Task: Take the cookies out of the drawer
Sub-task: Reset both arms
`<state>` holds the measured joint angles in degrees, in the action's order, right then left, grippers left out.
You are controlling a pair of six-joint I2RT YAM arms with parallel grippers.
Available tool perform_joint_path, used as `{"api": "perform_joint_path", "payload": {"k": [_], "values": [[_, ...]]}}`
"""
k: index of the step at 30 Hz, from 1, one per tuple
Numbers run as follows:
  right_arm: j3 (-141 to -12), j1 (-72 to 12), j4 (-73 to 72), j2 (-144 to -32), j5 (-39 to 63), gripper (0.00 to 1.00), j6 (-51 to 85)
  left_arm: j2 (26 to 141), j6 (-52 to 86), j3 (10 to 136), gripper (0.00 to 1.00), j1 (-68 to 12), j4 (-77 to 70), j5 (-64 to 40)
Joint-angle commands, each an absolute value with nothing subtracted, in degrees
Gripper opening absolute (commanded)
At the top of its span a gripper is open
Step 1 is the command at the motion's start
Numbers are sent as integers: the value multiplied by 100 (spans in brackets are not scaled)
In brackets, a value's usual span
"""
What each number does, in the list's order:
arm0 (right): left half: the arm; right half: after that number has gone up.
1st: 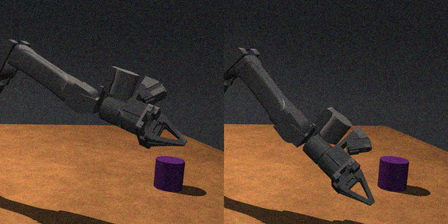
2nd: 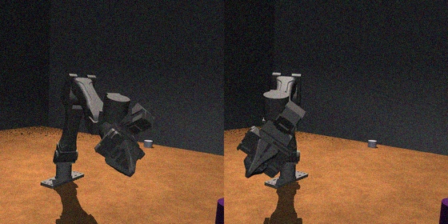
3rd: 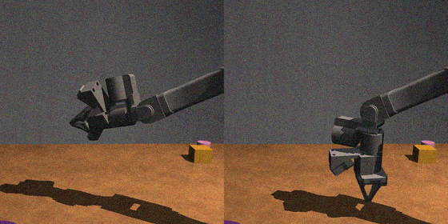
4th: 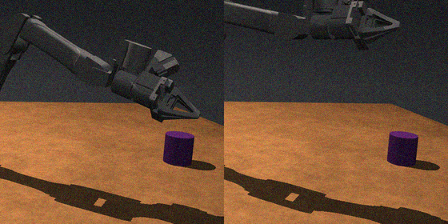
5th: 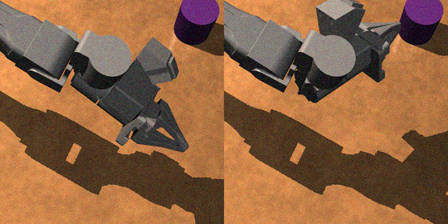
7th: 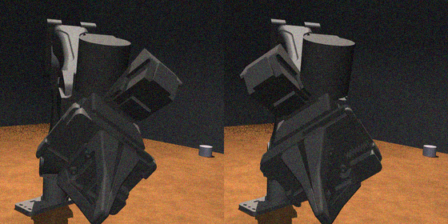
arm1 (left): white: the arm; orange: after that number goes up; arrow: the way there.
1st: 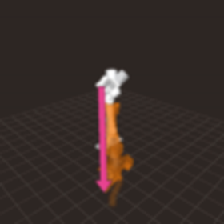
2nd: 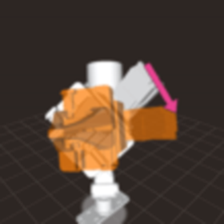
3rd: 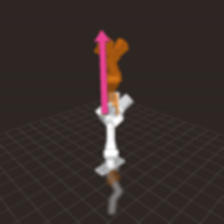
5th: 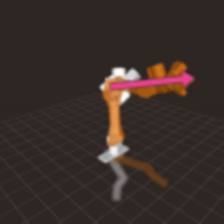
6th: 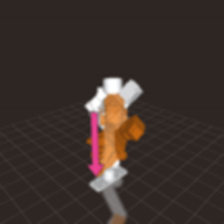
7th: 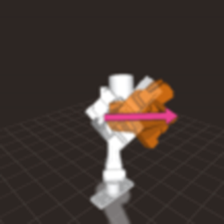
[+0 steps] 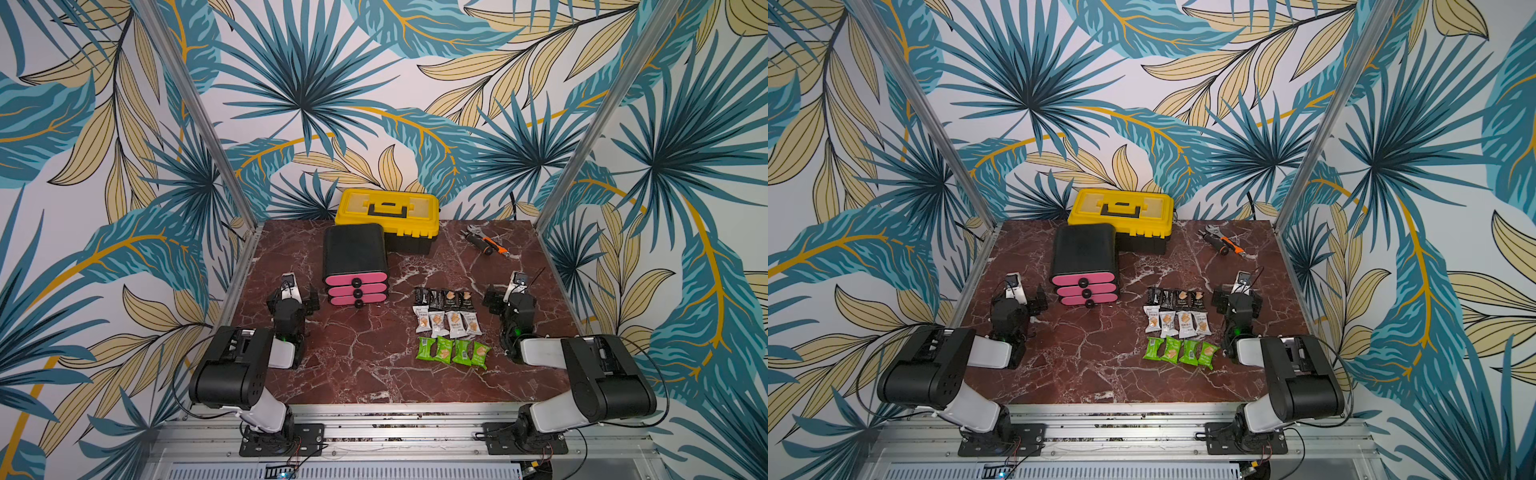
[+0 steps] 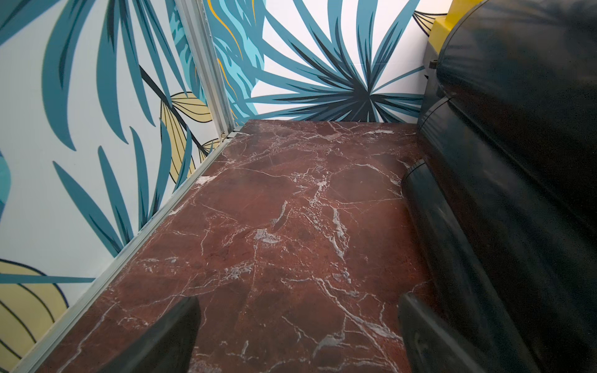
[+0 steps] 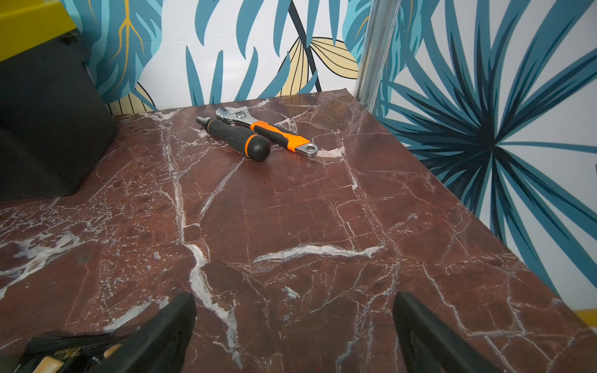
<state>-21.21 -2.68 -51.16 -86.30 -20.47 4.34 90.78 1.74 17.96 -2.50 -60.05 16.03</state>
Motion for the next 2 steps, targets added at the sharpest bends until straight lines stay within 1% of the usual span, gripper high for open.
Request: {"api": "perform_joint_path", "payload": {"k": [1, 2], "values": [[-2153, -281, -5152, -8587, -2004, 100, 498, 9049, 121, 2013, 100, -187, -5941, 1566], [-2153, -281, -5152, -8583, -2009, 99, 504, 9050, 123, 2004, 100, -185, -5941, 1565]]}}
